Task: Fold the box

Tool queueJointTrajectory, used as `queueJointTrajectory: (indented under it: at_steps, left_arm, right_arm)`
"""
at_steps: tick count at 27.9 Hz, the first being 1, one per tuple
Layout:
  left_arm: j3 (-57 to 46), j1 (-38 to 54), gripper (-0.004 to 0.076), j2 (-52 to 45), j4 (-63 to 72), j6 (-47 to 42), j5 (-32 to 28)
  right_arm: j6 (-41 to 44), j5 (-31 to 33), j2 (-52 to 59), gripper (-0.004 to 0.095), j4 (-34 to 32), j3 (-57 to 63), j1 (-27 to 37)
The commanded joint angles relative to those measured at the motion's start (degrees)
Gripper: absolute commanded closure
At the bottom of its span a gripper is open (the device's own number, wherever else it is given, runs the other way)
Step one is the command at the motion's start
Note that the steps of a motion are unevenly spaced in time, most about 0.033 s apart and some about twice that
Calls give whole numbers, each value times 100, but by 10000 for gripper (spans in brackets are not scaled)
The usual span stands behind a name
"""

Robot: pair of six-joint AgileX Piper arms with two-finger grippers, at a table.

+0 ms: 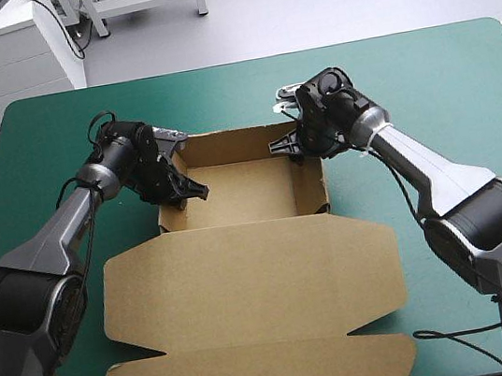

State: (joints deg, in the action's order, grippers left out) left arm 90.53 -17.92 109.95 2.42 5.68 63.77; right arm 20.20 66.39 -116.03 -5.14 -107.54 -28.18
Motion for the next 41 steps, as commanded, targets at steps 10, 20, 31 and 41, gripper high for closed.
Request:
queueJointTrajectory:
  at_steps: [10, 20, 31, 41]
  left_arm:
    - [1088, -69, 307, -504, 21, 5, 480]
    - [2123, -69, 335, -872, 322, -36, 1008]
    - [2123, -69, 463, -1481, 130, -36, 1008]
    - [1582, -69, 463, -1481, 50, -36, 1008]
  right_arm:
    - [-850, 146, 321, 338, 459, -1099, 9]
    - [-679, 511, 440, 355, 730, -2037, 9]
    - [-679, 511, 544, 355, 972, -2037, 9]
    - [-700, 511, 544, 355, 1158, -2026, 9]
